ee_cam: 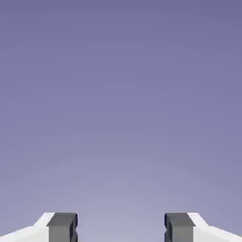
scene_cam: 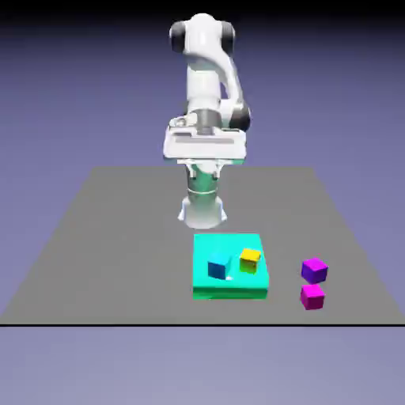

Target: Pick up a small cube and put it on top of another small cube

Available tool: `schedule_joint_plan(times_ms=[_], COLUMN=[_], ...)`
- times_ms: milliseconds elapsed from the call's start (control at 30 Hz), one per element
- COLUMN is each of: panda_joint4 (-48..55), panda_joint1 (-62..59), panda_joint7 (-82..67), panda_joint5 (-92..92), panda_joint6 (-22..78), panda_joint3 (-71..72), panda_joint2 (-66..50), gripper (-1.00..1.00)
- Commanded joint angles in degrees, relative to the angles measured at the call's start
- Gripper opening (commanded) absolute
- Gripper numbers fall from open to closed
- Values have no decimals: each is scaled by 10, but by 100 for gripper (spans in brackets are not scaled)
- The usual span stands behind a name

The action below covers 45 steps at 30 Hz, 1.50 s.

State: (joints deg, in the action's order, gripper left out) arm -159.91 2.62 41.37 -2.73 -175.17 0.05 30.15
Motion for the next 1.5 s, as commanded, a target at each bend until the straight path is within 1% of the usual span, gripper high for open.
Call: schedule_joint_plan(times_ms=[0, 933, 967, 1167, 1200, 1233, 1400, 1467], panda_joint4=[9, 261, 261, 323, 323, 323, 268, 247], panda_joint1=[16, 465, 465, 386, 386, 386, 457, 472], panda_joint7=[-9, -262, -262, -181, -181, -181, -254, -283], panda_joint5=[-23, -656, -656, -529, -529, -529, -643, -629], panda_joint6=[-10, -278, -278, -321, -321, -321, -283, -259], panda_joint3=[0, 13, 13, 59, 59, 59, 18, -17], panda_joint2=[-21, -601, -601, -717, -717, -717, -613, -573], gripper=[0, 0, 0, 0, -100, -100, -100, -100])
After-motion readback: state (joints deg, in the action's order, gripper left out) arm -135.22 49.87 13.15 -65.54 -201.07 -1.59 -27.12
